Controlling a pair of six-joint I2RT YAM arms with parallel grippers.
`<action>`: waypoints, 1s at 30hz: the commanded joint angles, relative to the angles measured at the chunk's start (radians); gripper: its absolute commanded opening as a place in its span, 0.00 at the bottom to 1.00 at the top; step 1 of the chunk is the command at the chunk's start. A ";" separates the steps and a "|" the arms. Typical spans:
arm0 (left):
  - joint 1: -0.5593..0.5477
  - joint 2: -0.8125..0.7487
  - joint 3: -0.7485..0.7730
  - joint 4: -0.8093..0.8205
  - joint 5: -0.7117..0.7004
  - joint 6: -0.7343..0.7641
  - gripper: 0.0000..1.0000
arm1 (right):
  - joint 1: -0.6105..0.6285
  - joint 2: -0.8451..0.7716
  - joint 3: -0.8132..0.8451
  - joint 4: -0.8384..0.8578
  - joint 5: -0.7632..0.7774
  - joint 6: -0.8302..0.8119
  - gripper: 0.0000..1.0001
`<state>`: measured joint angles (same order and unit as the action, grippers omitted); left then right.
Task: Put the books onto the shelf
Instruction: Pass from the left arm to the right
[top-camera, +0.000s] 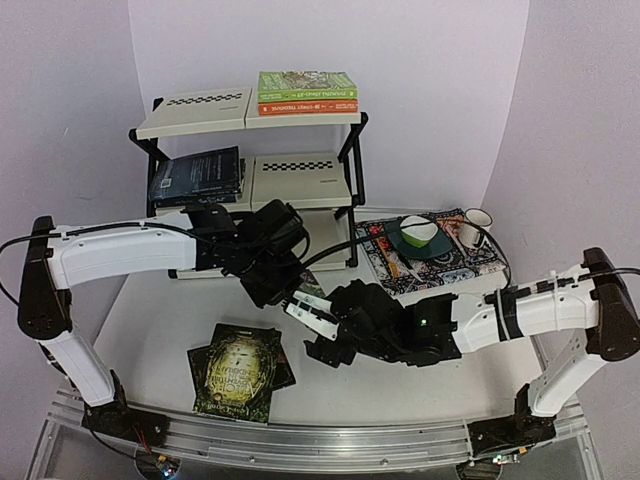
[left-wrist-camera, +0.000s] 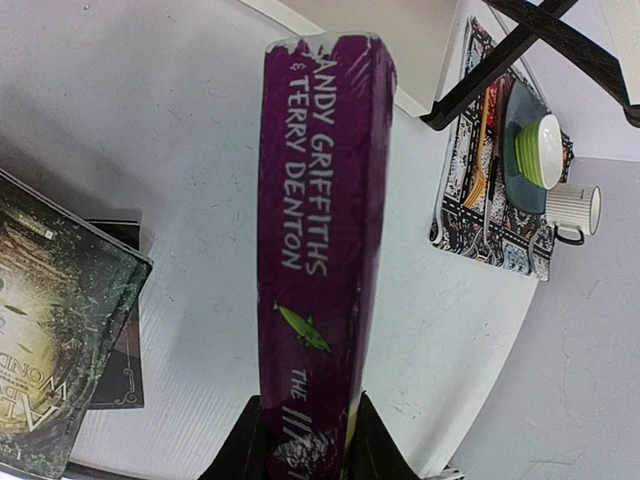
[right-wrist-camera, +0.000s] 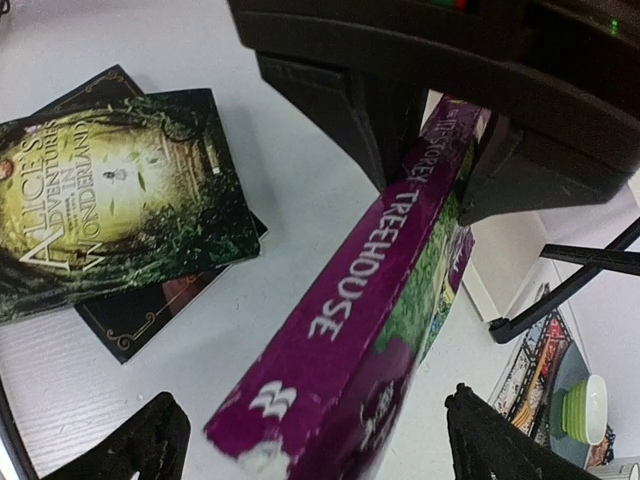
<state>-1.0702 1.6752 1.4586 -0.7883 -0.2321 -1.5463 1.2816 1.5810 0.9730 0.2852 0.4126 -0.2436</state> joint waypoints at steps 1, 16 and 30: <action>0.003 -0.088 0.018 0.033 0.004 -0.052 0.00 | 0.005 0.029 0.016 0.168 0.120 -0.104 0.75; 0.106 -0.207 -0.069 0.040 -0.034 0.302 0.67 | -0.066 -0.162 -0.100 0.098 0.059 0.042 0.00; 0.193 -0.464 -0.420 0.499 0.532 1.382 0.83 | -0.330 -0.416 -0.054 -0.265 -0.709 0.257 0.00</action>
<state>-0.8768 1.3014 1.1194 -0.5148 0.1394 -0.4366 0.9634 1.2343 0.8062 0.1207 -0.0242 -0.0277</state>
